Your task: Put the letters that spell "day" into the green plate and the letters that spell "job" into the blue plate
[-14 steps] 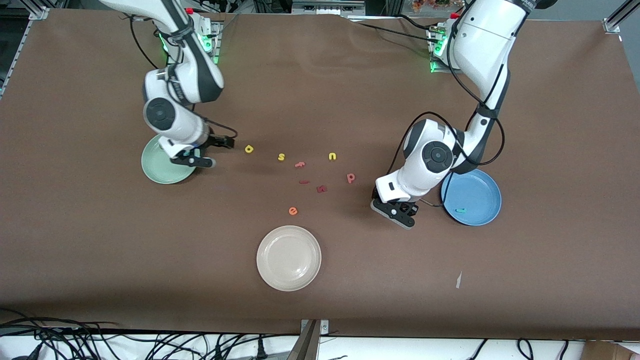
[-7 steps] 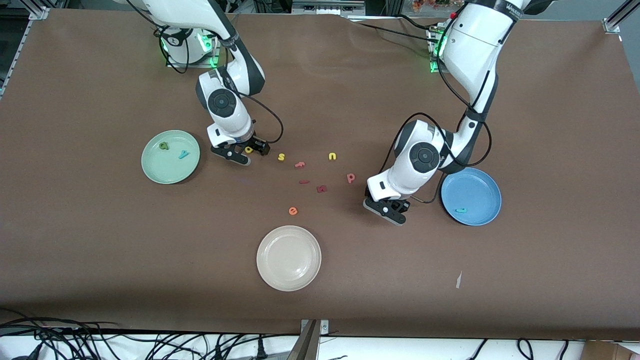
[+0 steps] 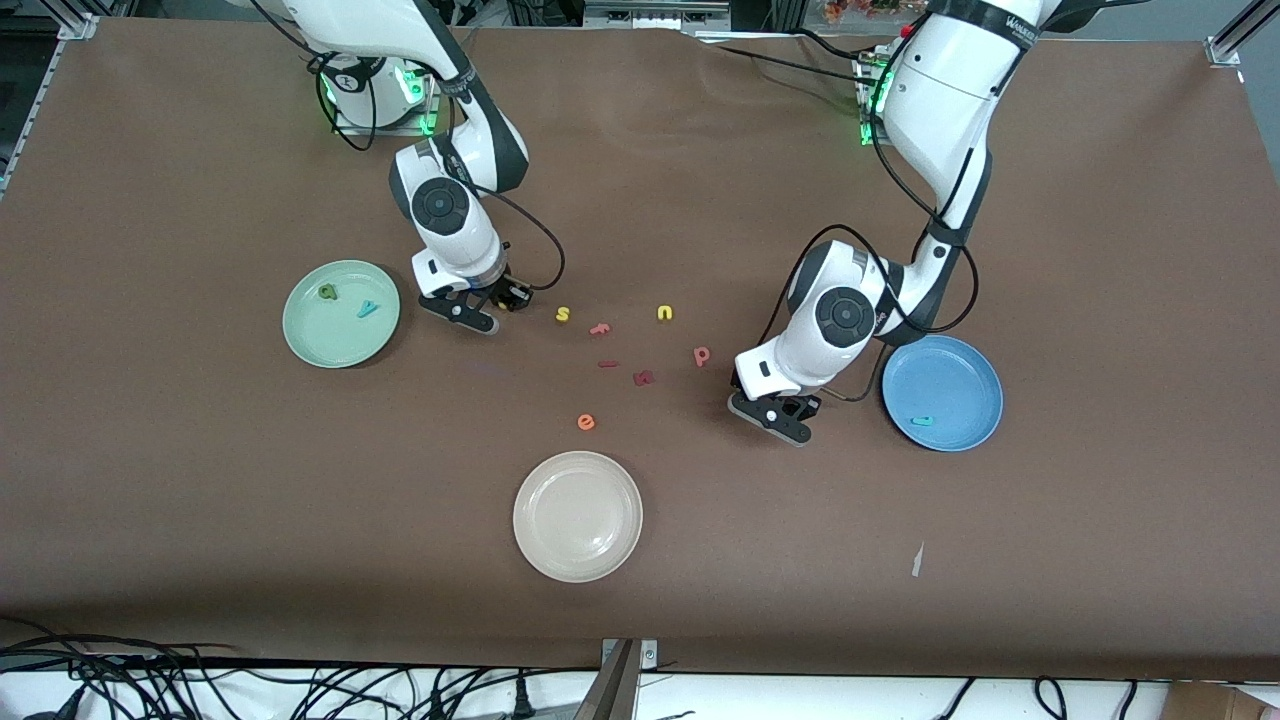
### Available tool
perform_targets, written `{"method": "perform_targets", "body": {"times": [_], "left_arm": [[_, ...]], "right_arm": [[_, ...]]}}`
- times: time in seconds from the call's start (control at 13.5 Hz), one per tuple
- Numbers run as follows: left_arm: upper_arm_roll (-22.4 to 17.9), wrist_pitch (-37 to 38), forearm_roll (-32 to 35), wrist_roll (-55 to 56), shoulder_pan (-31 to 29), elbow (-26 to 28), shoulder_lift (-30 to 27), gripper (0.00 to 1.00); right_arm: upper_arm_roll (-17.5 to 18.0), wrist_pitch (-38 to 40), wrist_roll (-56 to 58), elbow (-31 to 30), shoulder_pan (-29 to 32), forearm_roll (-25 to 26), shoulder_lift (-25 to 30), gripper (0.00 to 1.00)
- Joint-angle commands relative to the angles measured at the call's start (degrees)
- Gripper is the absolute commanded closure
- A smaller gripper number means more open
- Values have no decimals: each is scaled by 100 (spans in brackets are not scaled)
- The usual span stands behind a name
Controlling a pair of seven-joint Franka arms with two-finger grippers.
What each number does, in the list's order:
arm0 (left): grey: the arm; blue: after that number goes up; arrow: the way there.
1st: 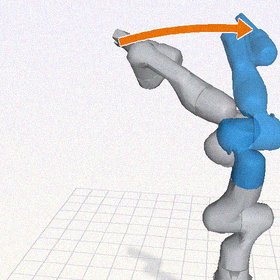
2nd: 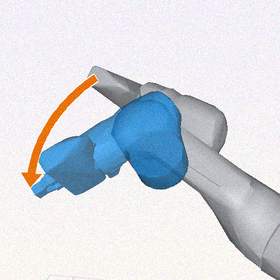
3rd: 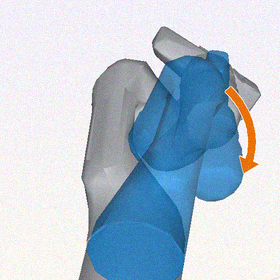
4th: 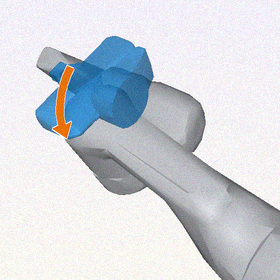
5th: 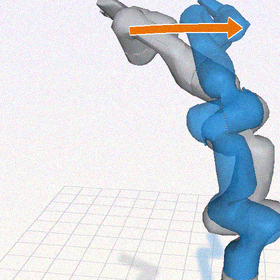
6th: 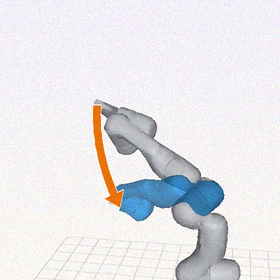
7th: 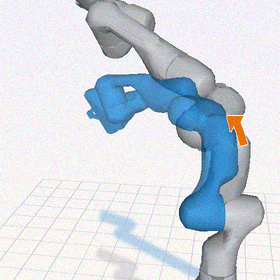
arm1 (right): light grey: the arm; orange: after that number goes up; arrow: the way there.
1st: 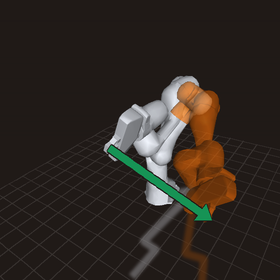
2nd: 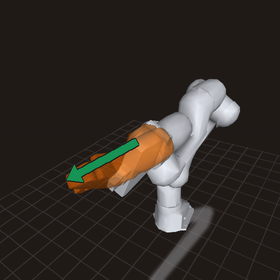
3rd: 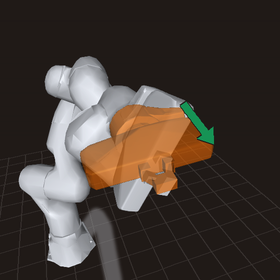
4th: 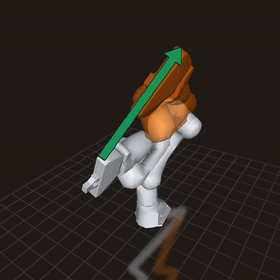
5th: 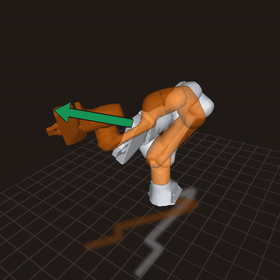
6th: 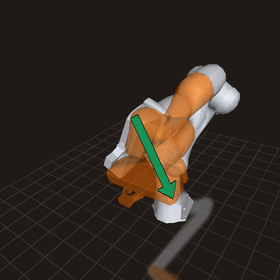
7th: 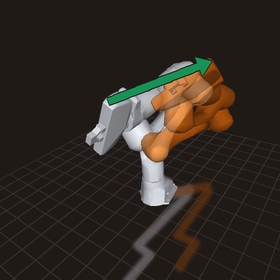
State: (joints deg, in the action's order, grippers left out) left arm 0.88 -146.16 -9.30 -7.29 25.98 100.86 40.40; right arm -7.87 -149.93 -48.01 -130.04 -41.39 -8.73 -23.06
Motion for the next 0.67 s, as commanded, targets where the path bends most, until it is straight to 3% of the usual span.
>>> {"method": "perform_targets", "body": {"times": [0.0,0.22,0.44,0.59], "left_arm": [[-70,27,-89,8,74,30,-41,39],[-70,27,-89,0,66,30,-6,43],[-71,27,-98,-18,74,13,3,44],[-70,27,-89,-27,65,13,3,60]], "right_arm": [[-83,374,55,5,-10,3,239,100],[-590,1585,806,329,-10,117,626,100],[-1504,2098,2509,304,-10,144,873,100],[-2268,2109,3967,286,-1,144,795,100]]}}
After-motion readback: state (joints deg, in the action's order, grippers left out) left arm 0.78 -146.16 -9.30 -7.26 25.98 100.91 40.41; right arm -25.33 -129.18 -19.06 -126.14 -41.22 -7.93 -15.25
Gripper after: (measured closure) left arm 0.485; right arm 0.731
